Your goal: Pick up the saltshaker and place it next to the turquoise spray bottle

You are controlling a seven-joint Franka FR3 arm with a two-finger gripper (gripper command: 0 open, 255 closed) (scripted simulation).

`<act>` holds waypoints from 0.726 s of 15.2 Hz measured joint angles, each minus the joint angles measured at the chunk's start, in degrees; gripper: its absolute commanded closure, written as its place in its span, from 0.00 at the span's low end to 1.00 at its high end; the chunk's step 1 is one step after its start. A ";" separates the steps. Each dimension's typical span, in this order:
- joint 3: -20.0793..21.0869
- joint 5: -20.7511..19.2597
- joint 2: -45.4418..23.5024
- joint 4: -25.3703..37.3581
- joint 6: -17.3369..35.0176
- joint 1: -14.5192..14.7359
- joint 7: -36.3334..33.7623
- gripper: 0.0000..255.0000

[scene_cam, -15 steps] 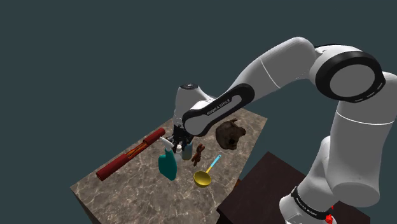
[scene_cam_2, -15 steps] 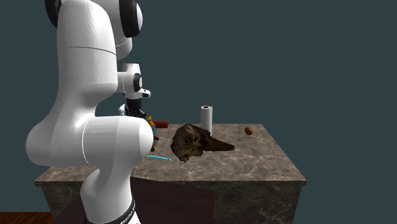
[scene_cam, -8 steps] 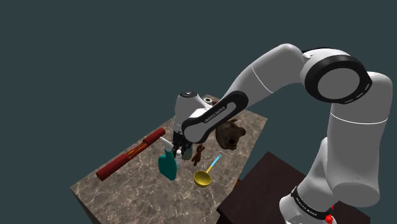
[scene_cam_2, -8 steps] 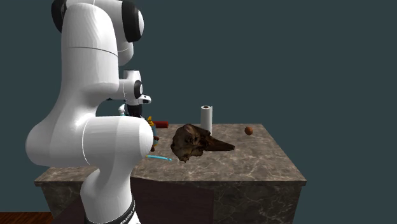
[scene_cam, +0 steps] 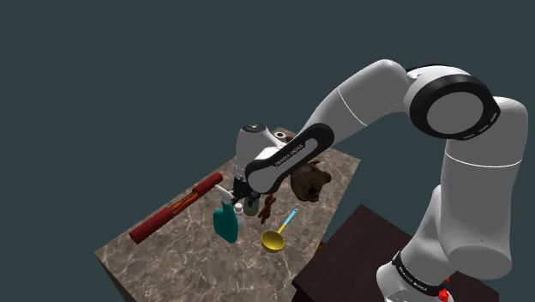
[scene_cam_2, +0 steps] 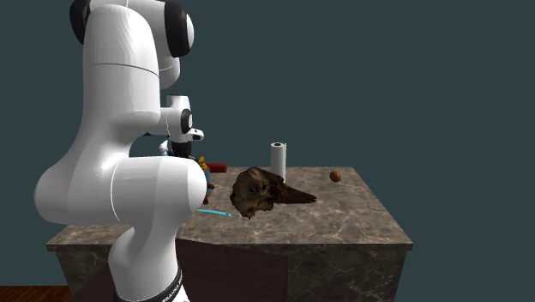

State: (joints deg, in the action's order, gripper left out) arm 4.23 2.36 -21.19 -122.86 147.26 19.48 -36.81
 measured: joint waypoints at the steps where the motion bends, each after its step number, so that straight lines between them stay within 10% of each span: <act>1: 0.00 0.00 0.00 0.00 0.00 0.00 0.00 0.00; 11: 0.10 0.31 5.78 0.00 -5.74 -0.38 0.24 0.00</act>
State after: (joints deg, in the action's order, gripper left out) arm 4.33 2.67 -15.41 -122.85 141.52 19.10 -36.57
